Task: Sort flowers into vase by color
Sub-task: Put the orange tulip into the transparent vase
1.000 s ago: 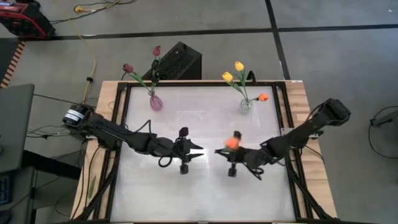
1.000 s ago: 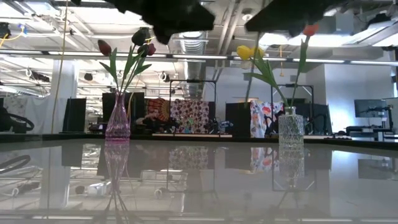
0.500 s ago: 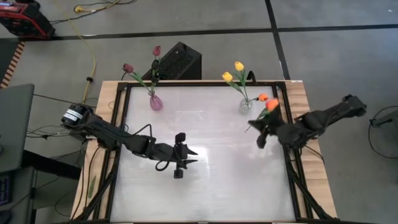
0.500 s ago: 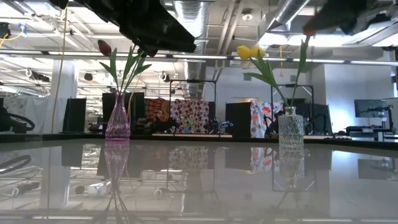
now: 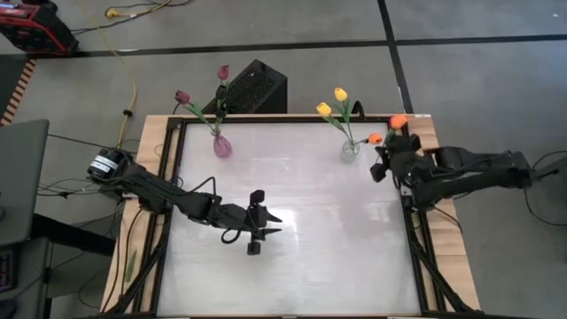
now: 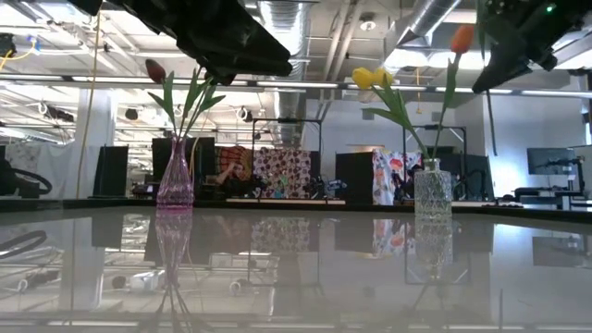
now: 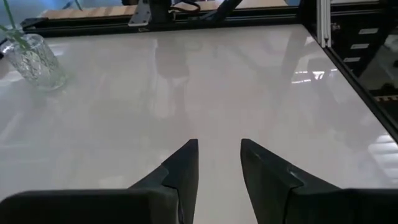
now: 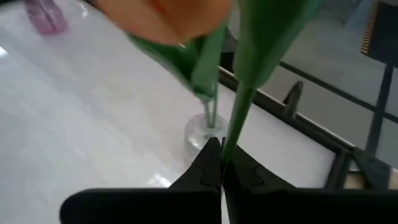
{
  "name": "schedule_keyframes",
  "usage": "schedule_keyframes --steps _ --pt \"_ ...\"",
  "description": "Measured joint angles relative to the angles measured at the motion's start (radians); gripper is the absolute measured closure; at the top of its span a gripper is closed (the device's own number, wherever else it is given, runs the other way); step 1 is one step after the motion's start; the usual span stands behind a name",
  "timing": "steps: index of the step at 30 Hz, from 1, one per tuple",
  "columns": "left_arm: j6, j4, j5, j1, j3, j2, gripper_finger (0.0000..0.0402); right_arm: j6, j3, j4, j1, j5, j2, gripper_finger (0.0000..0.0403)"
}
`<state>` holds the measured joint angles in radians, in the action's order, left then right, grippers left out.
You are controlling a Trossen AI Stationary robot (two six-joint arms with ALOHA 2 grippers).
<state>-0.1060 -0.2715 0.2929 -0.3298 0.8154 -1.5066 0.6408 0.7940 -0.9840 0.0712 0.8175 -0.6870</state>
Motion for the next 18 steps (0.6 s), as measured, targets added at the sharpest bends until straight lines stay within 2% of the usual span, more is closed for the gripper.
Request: schedule_keyframes --steps 7,9,12,15,18 --pt "-0.001 -0.019 -0.026 0.0 0.0 0.0 0.0292 -0.172 0.0 0.051 -0.232 -0.124 0.071 0.038" --pt "0.007 -0.031 -0.026 0.0 0.0 0.0 0.0292 -0.229 -0.001 0.105 -0.314 -0.18 0.092 0.038" --pt "0.027 -0.056 -0.026 0.001 0.0 0.0 0.0292 -0.323 -0.035 0.279 -0.44 -0.294 0.103 0.038" --pt "0.034 -0.079 -0.025 0.002 0.0 0.0 0.0292 -0.4 -0.083 0.446 -0.587 -0.443 0.055 0.038" --pt "0.032 -0.086 -0.033 0.002 0.0 0.0 0.0292 -0.458 -0.108 0.506 -0.739 -0.545 -0.022 0.038"
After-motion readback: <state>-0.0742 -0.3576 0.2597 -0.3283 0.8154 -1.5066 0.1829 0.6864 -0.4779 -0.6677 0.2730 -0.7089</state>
